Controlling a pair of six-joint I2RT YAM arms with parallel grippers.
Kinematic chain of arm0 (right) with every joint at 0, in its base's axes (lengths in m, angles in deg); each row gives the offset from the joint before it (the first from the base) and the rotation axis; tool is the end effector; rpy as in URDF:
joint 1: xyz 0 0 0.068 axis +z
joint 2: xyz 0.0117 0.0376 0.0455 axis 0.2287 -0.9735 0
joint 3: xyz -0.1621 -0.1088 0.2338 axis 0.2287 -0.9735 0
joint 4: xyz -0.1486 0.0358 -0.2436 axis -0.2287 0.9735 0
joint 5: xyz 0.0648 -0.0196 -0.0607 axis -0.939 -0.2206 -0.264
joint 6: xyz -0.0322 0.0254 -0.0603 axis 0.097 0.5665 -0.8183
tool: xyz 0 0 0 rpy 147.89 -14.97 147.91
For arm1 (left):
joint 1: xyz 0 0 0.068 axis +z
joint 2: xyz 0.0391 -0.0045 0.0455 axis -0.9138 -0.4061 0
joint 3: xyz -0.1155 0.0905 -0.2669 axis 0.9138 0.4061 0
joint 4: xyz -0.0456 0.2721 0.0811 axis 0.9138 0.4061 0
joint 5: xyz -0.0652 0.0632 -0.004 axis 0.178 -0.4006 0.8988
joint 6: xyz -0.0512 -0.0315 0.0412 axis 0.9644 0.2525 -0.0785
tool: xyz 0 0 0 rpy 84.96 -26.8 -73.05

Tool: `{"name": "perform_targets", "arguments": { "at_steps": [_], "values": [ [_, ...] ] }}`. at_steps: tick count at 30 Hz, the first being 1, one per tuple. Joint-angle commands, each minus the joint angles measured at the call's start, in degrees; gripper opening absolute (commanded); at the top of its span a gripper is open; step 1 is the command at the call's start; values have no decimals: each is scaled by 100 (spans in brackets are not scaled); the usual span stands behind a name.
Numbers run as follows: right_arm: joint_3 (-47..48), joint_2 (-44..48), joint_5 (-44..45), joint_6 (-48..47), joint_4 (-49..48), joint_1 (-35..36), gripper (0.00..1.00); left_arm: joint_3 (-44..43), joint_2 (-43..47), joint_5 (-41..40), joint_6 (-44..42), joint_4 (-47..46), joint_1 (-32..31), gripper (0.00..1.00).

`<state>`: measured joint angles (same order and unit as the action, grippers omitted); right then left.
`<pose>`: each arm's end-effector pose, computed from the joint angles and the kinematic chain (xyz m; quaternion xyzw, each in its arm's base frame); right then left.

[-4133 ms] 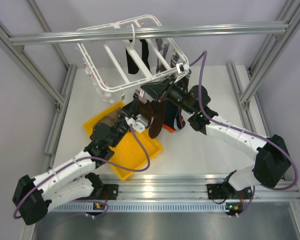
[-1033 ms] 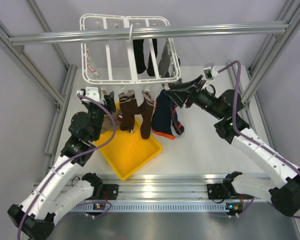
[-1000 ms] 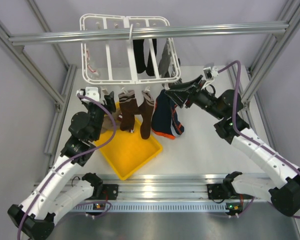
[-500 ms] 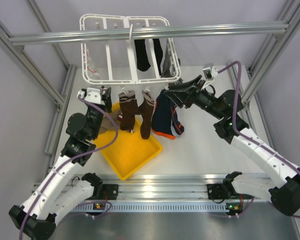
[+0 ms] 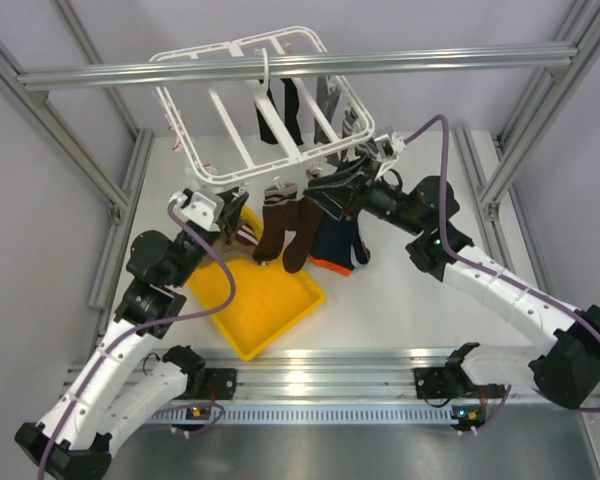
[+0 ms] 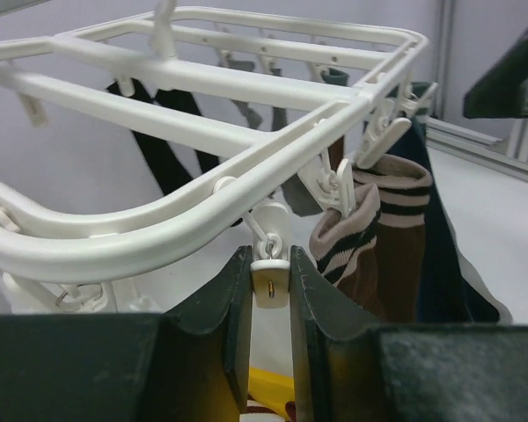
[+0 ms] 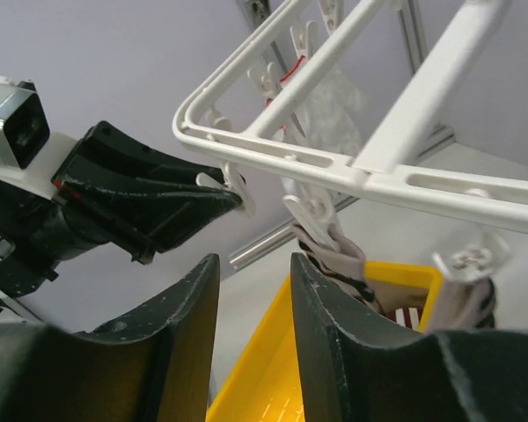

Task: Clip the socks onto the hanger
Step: Open the clamp at the hanger.

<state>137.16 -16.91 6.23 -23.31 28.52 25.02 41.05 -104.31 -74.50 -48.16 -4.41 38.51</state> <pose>0.2314 0.2159 0.4328 -0.2166 0.5667 0.5530 0.5711 0.1661 -0.0927 0.4205 0.2369 0.5757 -0.1424 0.7695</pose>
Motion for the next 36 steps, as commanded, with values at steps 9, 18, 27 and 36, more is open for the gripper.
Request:
{"name": "perform_targets", "arguments": {
  "at_steps": [9,18,27,36],
  "values": [
    [756,-483,674,309,-414,781,37,-374,-110,1405,-435,340,19,0],
    [844,-738,1035,266,-423,1212,38,-489,-119,1995,-637,665,11,0],
    [1020,-967,1203,283,-458,1370,34,-559,-119,2021,-716,709,11,0],
    [1020,-1134,1246,204,-484,1476,30,-673,-198,2100,-646,735,11,3]
  ]
}}
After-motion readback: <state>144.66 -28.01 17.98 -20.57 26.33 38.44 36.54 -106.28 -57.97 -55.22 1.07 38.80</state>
